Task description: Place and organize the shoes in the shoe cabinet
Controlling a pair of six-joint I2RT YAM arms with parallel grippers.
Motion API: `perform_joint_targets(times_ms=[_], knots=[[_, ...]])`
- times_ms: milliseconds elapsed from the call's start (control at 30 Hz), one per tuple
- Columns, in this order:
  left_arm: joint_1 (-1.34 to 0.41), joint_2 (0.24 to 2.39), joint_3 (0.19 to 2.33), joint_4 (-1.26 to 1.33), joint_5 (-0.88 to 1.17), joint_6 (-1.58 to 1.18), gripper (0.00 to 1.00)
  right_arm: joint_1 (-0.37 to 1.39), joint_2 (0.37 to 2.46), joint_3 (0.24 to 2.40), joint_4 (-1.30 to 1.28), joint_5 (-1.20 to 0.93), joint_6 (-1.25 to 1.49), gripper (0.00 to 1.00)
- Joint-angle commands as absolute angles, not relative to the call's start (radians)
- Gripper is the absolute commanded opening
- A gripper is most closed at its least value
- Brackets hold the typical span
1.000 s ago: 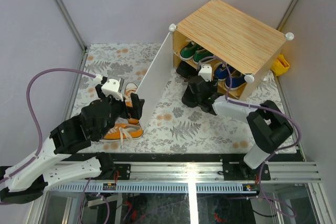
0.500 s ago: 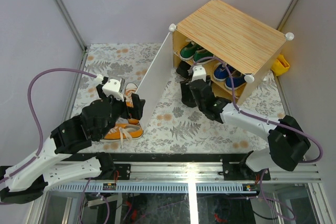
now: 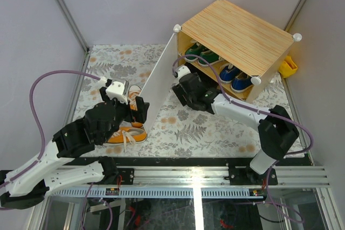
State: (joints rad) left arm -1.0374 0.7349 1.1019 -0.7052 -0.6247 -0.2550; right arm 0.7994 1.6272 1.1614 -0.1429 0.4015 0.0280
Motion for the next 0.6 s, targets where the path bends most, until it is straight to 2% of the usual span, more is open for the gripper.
perform_joint_targets(times_ms=[0, 100, 300, 400, 533, 567], knots=[[-1.037, 0.74, 1.098, -0.674, -0.633, -0.269, 1.0, 0.799, 1.686, 1.246, -0.214, 0.432, -0.031, 0.78], [-1.036, 0.742, 1.095, -0.679, -0.643, -0.27, 1.0, 0.799, 1.711, 1.245, -0.214, 0.443, -0.026, 0.69], [-1.037, 0.753, 1.091, -0.679, -0.65, -0.27, 1.0, 0.793, 1.751, 1.227, -0.204, 0.496, -0.04, 0.65], [-1.037, 0.76, 1.089, -0.678, -0.654, -0.27, 1.0, 0.783, 1.758, 1.222, -0.201, 0.5, -0.049, 0.61], [-1.036, 0.768, 1.089, -0.676, -0.656, -0.269, 1.0, 0.77, 1.772, 1.224, -0.198, 0.5, -0.068, 0.52], [-1.036, 0.769, 1.089, -0.675, -0.656, -0.27, 1.0, 0.766, 1.777, 1.227, -0.201, 0.502, -0.07, 0.47]])
